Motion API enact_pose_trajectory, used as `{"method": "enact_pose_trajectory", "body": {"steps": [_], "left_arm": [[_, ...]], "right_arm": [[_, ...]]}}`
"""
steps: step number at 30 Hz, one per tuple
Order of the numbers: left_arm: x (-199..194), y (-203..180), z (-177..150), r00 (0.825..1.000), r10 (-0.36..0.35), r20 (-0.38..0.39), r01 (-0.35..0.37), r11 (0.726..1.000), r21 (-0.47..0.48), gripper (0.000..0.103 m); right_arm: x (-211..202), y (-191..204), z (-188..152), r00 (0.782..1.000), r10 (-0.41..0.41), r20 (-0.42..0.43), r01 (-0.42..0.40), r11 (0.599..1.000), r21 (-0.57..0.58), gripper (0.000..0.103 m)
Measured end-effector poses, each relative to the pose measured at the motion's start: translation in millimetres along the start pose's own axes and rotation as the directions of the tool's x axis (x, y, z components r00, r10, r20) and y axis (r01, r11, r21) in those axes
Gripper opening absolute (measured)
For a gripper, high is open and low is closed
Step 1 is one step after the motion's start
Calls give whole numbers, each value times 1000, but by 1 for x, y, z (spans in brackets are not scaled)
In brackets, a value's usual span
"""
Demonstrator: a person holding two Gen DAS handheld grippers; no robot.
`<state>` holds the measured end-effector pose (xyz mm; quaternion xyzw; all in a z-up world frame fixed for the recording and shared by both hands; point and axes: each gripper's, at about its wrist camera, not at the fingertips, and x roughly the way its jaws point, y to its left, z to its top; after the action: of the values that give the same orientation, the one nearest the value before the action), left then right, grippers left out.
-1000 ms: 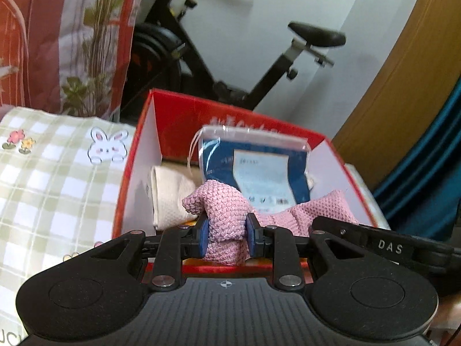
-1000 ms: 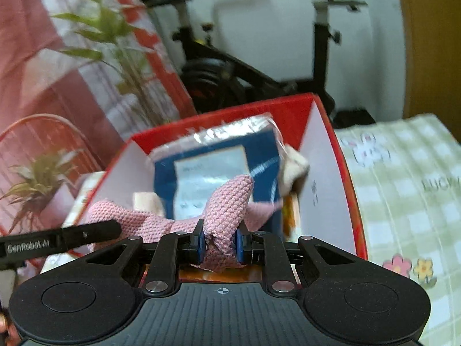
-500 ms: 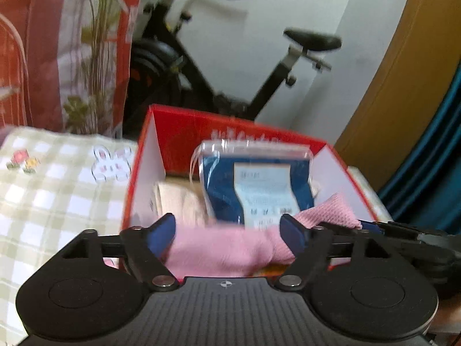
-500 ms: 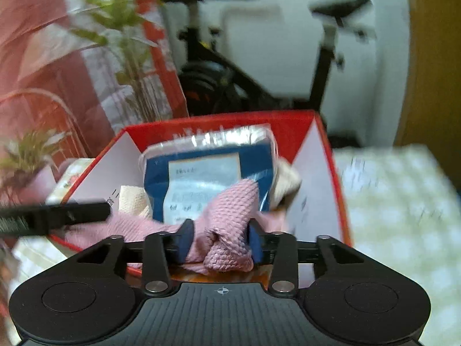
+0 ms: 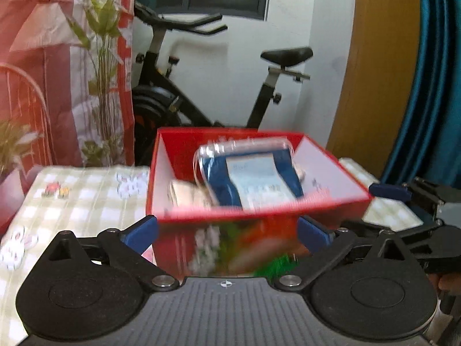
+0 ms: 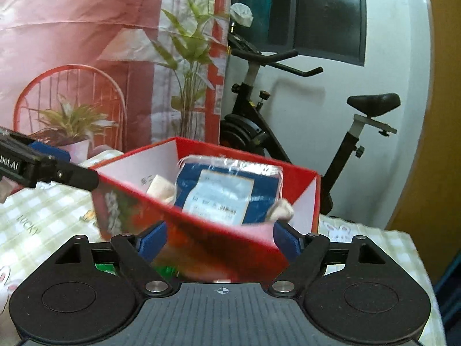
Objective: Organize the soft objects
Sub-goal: 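Move both tools to the black strapped bag beside the white dotted glove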
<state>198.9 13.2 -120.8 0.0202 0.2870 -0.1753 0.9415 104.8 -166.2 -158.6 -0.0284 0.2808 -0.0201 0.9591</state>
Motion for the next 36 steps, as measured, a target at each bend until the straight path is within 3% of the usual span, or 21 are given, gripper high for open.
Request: {"method": "enact_pose_trajectory", "body": {"steps": [4,9,16,19,25,36], "left_arm": [[2,-3,-31,998,10,-69,-12,999,-36,103],[12,0,-66,988,-36,-148,18,992,-121,103],[25,-2,-90,975,-35,-222,11,994,-108,103],[29,3,-97,972,-35,-234,4,991,-132,103],[35,8,-107,968,-14,-251,-26,988,-155,103],[34,1,-113,973,7,-232,-35,992,-118,103]], "right_arm": [[-10,4,-29,1000,9,-26,-8,999,32,80],[-11,5,-67,998,-11,-67,21,989,144,80],[-5,9,-108,993,-38,-111,61,974,219,83],[-3,8,-109,993,-49,-110,72,975,212,93],[3,13,-107,988,-72,-135,95,980,175,102],[10,15,-108,982,-72,-172,98,984,152,103]]}}
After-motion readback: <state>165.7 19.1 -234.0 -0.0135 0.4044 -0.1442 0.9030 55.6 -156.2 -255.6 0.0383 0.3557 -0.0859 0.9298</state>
